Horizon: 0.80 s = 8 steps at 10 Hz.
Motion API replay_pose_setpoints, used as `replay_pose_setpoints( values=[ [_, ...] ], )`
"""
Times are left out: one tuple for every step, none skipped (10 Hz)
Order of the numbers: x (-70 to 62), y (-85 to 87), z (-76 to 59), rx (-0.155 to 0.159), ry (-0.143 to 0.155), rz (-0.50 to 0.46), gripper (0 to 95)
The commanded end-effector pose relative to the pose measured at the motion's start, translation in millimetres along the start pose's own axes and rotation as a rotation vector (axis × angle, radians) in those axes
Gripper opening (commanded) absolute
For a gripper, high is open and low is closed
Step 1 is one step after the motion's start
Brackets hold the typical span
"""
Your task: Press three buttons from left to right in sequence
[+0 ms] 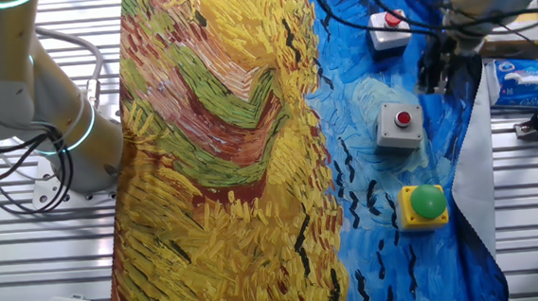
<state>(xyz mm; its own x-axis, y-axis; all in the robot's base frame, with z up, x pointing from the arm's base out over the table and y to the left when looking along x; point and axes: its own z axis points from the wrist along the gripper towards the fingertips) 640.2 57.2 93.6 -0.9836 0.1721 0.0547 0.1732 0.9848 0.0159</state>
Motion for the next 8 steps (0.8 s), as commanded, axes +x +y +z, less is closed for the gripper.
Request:
replay_pose_setpoints(
  values=[
    [2.9, -2.8, 17.9, 0.013, -0.018, -0.003, 0.0],
    [2.3, -4.7, 24.5, 0.014, -0.025, -0.010, 0.0],
    [1.5, -6.4, 24.9, 0.034, -0.024, -0.033, 0.0],
    [-0.5, -6.4, 14.0, 0.058, -0.009, -0.038, 0.0],
    [-0.7, -5.8, 5.1, 0.057, 0.001, -0.031, 0.0],
    [-0.3, -5.0, -0.5, 0.058, 0.006, -0.025, 0.0],
    [-0.3, -5.2, -1.1, 0.055, 0.007, -0.023, 0.0],
    [-0.3, -5.3, -0.8, 0.054, 0.007, -0.023, 0.0]
  ],
)
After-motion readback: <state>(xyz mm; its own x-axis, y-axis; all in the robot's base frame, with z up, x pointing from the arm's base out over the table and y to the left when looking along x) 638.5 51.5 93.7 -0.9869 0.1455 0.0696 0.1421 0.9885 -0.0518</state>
